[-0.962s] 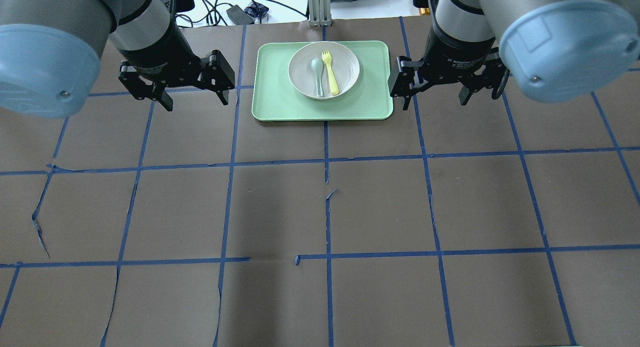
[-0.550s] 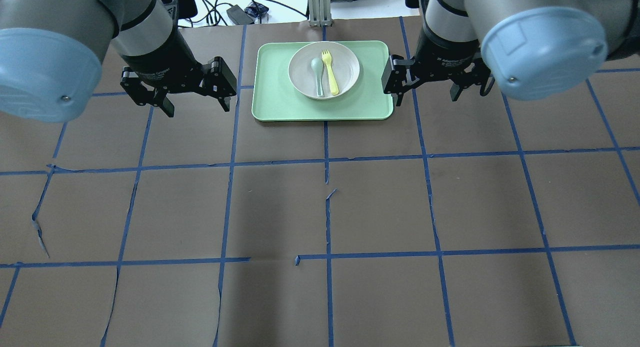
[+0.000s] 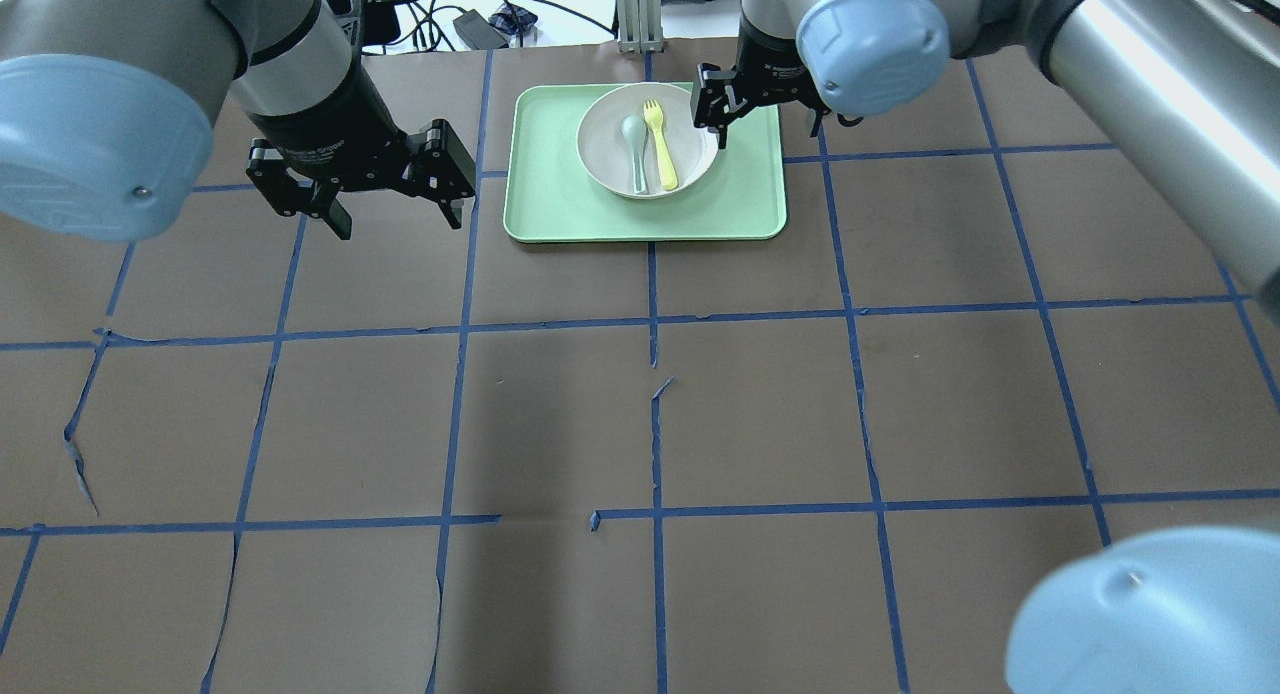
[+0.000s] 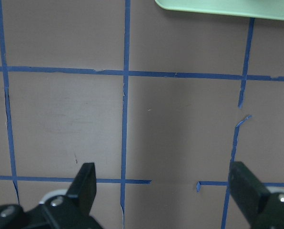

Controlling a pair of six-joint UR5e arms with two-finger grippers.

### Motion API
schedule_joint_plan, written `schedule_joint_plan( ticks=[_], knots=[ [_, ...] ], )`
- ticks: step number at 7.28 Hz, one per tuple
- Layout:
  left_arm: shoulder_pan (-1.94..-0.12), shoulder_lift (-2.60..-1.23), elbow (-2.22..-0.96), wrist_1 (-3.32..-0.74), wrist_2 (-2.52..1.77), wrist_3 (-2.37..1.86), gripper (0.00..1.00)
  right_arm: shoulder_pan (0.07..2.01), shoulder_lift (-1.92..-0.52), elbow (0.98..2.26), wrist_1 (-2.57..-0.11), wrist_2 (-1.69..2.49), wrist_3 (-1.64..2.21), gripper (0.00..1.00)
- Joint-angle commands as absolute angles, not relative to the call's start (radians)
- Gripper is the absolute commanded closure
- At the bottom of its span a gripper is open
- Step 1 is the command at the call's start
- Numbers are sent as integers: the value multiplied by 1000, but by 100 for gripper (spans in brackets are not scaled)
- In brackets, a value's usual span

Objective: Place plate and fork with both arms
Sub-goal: 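Move the right gripper over the plate toward the yellow fork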

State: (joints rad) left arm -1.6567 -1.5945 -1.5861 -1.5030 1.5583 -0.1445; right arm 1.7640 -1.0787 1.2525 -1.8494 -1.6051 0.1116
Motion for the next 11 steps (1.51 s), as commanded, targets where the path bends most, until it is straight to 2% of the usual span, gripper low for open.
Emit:
schedule_joint_plan(
  ticks=[1,2,5,7,8,9,10,11],
  knots=[
    [-1657,-1592,-1588,-1505,1559,-144,0,1785,-872,1044,-1847,-1598,158,0],
    [-1657,-1594,-1588,-1505,1559,-144,0,1799,-806,1014,-1879,-1598,158,0],
    [-1655,-1609,-1588,-1502,1563,-144,0,1801,-723,942,-1904,-1600,185,1],
    [-1655,-1611,-1588,-1500,1563,-146,0,1802,-669,907,-1934,-1597,226,8],
    [-1654,-1608,-1588,-1499,1563,-144,0,1804,-629,884,-1946,-1579,224,15],
    [-1652,-1609,-1588,-1499,1563,-144,0,1804,-621,878,-1954,-1531,215,30],
    [-1652,-1608,-1588,-1499,1569,-144,0,1812,-620,880,-1956,-1529,212,39],
    [-1651,-1608,-1588,-1499,1569,-144,0,1812,-620,881,-1956,-1529,200,55]
  ],
)
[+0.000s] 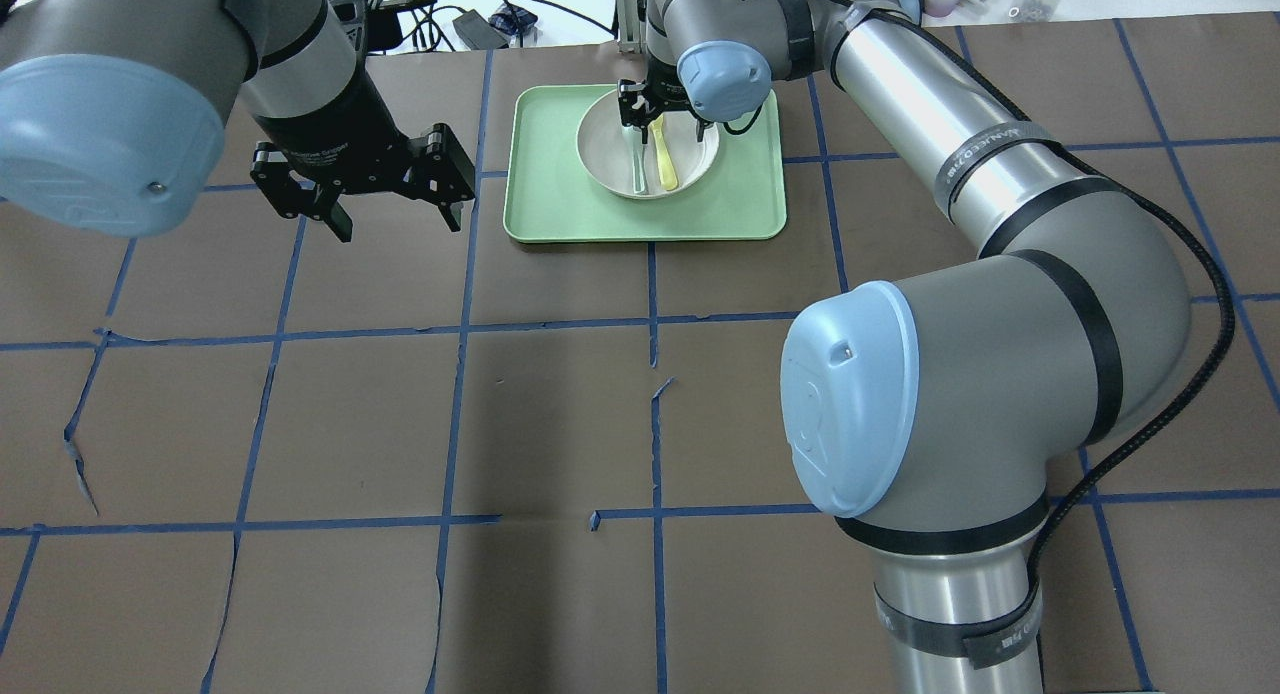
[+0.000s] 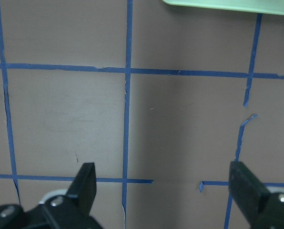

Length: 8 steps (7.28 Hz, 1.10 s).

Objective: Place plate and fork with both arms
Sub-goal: 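Lower the right gripper and grasp the yellow fork's handle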

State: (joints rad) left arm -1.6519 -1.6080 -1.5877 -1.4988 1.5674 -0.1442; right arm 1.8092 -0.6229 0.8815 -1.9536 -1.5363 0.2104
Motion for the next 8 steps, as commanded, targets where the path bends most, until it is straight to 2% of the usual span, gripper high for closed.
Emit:
schedule_joint_plan(
  ticks=[1,8],
  knots=[
    [-1651,-1609,-1589,-1499,1569,-144,0,1812,-611,884,-1956,-1528,192,57],
    [-1651,-1612,-1610,-1491,1566,-143,0,1812,-589,896,-1962,-1516,98,59]
  ],
)
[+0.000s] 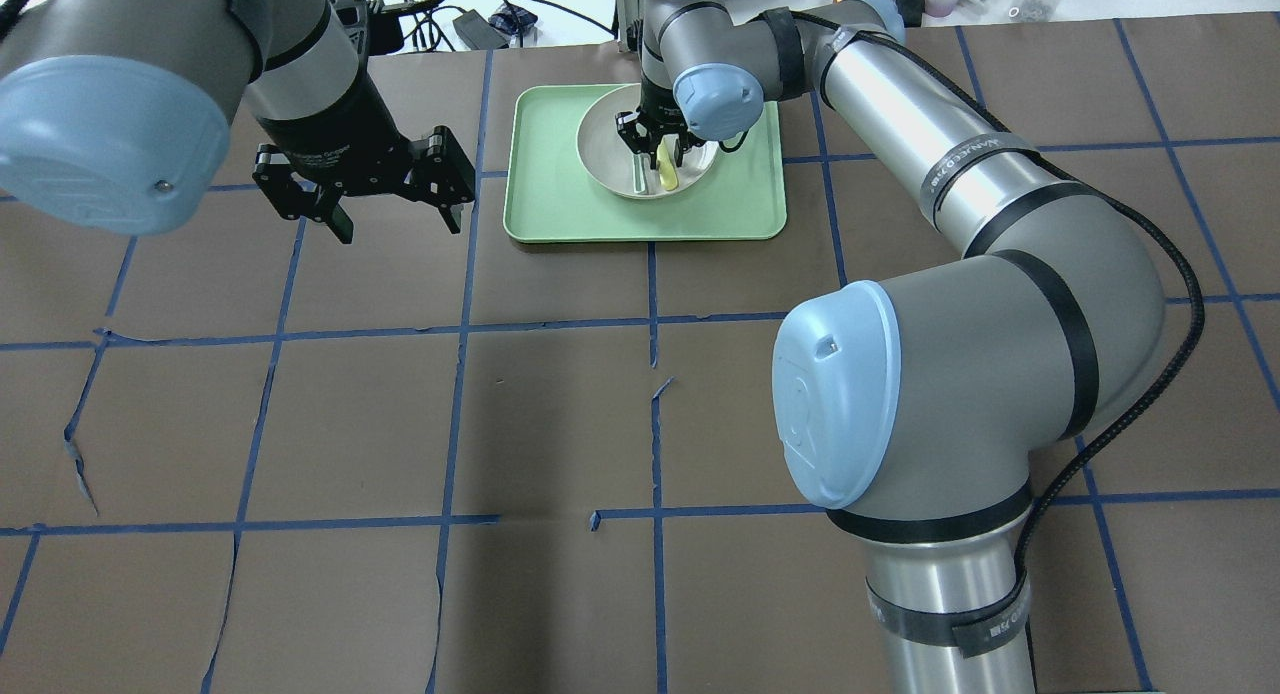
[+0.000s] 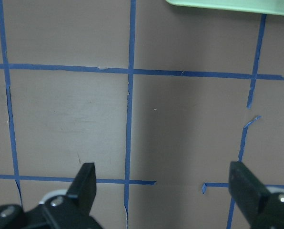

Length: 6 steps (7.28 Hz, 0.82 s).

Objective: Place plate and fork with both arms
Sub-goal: 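Lower the right gripper and grasp the yellow fork's handle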

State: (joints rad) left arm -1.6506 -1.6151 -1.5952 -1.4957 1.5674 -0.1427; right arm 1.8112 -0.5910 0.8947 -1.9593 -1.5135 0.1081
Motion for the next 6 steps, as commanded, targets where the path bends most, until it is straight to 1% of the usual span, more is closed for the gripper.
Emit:
schedule_joint_plan(
  ticks=[1,4,6],
  knots=[
    [-1651,-1611,-1617,-1486,1572,-144,0,1810,-589,897,-1968,-1517,98,60],
    [-1651,-1609,-1615,-1486,1572,-143,0,1810,-592,913,-1970,-1520,100,100],
    [-1651,-1609,-1615,-1485,1572,-143,0,1810,-606,911,-1968,-1520,101,100]
  ],
)
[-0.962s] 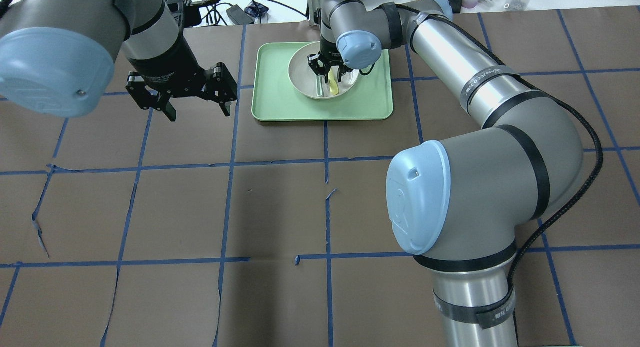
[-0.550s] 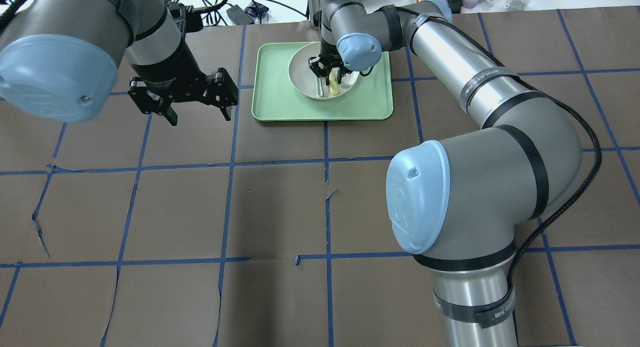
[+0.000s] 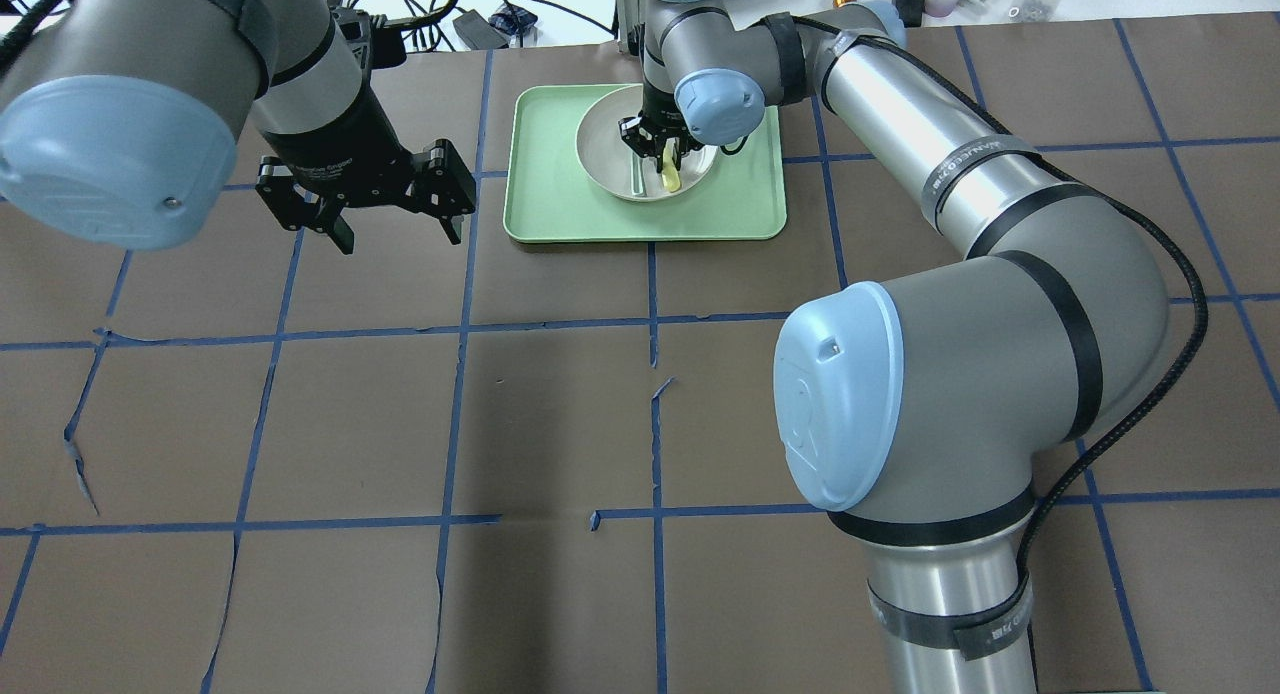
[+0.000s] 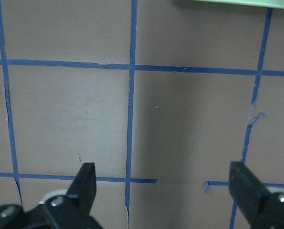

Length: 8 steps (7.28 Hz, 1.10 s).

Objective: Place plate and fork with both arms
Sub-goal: 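Lift the yellow fork with the right gripper and move it beside the plate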

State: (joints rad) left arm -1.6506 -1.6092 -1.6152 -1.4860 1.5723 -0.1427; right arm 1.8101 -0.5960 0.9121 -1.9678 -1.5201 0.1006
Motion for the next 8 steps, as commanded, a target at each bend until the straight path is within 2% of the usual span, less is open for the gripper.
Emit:
schedule_joint_plan(
  ticks=[1,5,6,8],
  knots=[
    [-1651,-1608,-1614,-1485,1572,-143,0,1809,-627,910,-1968,-1525,113,100],
    [-1649,-1608,-1611,-1485,1572,-143,0,1723,-690,930,-1967,-1528,140,100],
    [-1649,-1608,-1611,-1485,1572,-143,0,1704,-693,957,-1967,-1528,143,100],
    [-1649,-1609,-1612,-1485,1572,-143,0,1684,-707,1095,-2041,-1520,138,100]
  ],
)
